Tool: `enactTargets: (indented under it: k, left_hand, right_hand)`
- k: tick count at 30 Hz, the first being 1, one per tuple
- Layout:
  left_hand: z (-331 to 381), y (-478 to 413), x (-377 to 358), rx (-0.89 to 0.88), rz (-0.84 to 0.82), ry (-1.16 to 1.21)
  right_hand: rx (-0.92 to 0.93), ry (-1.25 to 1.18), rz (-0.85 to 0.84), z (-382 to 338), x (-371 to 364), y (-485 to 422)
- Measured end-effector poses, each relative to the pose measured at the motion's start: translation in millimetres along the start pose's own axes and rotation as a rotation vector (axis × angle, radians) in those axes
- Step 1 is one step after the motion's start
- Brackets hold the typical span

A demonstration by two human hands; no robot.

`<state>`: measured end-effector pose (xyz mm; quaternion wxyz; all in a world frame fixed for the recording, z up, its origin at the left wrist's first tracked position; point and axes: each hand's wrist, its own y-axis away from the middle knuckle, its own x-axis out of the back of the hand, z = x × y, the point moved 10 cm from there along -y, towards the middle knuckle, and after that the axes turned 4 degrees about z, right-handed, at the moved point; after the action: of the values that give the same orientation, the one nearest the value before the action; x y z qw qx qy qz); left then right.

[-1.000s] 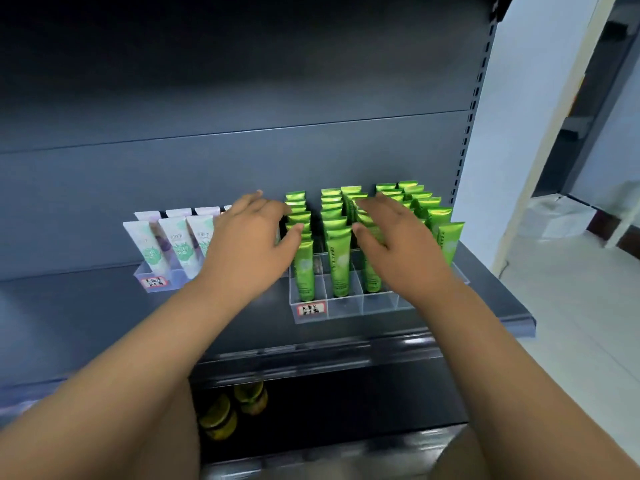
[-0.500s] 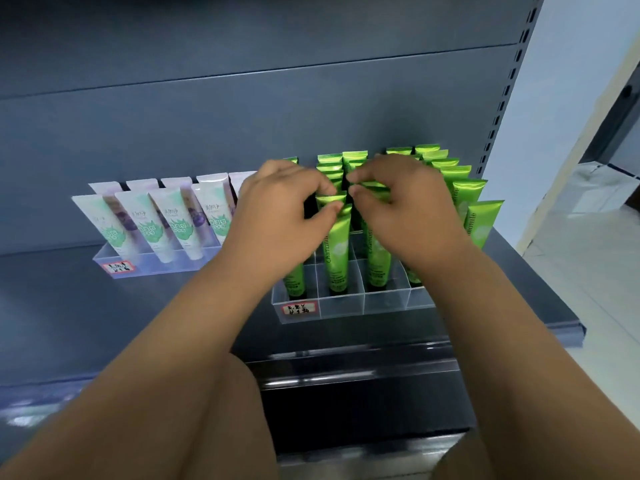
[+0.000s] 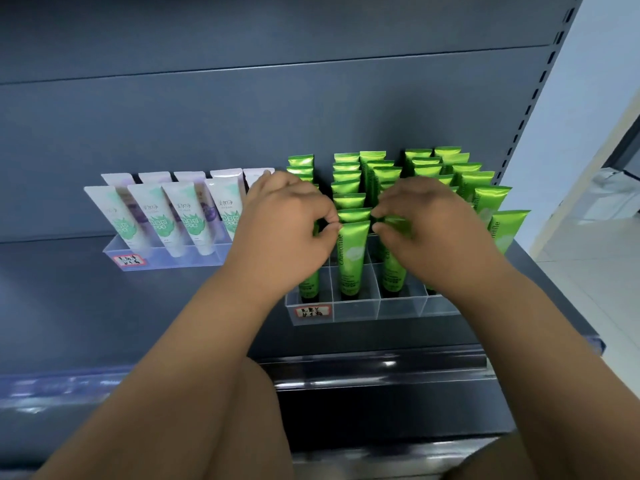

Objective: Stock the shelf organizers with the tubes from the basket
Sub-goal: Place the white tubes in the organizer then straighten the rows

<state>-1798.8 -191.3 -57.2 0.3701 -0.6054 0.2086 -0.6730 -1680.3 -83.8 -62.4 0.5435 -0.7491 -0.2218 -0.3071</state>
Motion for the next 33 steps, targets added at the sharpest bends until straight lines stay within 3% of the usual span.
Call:
enactTargets:
  k: [33]
  left_hand:
    - [-1.0, 5.2, -10.4, 0.022, -0.023, 0.086]
  right_hand:
    - [-0.025, -0.024, 0.017, -7.6, -7.6, -2.4]
